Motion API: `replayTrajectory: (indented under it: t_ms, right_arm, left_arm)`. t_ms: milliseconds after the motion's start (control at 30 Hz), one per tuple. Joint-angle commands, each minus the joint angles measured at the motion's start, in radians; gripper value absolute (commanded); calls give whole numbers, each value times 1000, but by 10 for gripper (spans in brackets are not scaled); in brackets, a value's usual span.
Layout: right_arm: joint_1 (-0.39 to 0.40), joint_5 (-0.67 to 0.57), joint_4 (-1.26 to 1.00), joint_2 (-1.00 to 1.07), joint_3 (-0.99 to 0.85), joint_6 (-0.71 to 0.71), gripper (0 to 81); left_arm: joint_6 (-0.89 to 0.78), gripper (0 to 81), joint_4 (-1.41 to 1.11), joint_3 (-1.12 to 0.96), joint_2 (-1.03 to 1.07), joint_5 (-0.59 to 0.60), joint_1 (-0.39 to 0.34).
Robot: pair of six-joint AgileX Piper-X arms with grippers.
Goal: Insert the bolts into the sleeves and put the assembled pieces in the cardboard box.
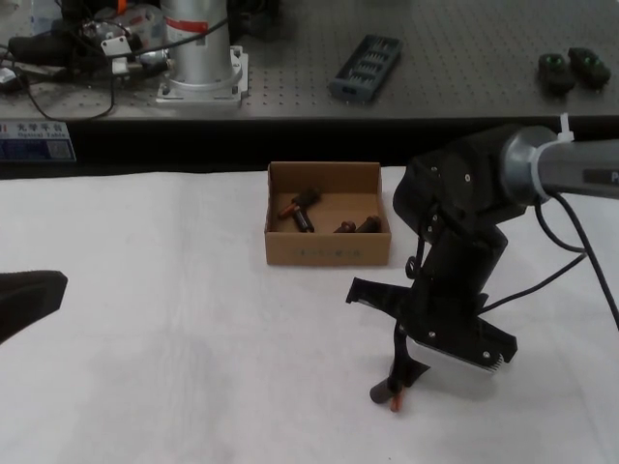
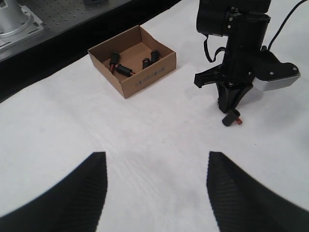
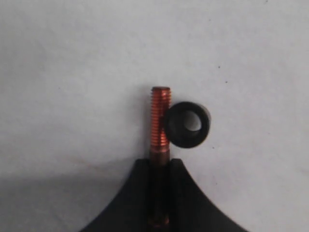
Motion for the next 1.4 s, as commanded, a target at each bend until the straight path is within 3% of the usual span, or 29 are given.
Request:
replayTrajectory:
  t_ms: [0, 133, 233, 267, 333, 667, 1033, 1200, 1267, 1367]
  right_arm:
    - [-18, 85, -8, 20, 17, -3, 18]
    - [-19, 85, 0, 20, 17, 12, 33]
    - [-19, 85, 23, 16, 17, 12, 209]
    - [-19, 85, 33, 11, 17, 12, 307]
    - [-19, 74, 40, -1, 17, 19, 405]
    - [-19, 67, 65, -128, 17, 106, 367]
    - [-17, -151, 67, -231, 17, 355, 367]
    - [5, -172, 66, -231, 17, 413, 367]
    - [17, -176, 62, -231, 17, 491, 367]
    - [33, -179, 46, -231, 17, 780, 367]
  left_arm:
    - [10, 439, -4, -7, 6, 1, 2]
    - [10, 439, -4, -7, 6, 1, 2]
    - [10, 439, -4, -7, 6, 1, 2]
    - [10, 439, -4, -7, 6, 1, 2]
    - [10, 439, -4, -7, 6, 1, 2]
    - [2, 439, -4, -7, 6, 1, 2]
    - [-47, 439, -4, -7, 6, 1, 2]
    - [-55, 439, -4, -7, 6, 1, 2]
    - [-67, 439, -4, -7, 6, 1, 2]
    - [-153, 439, -4, -7, 6, 1, 2]
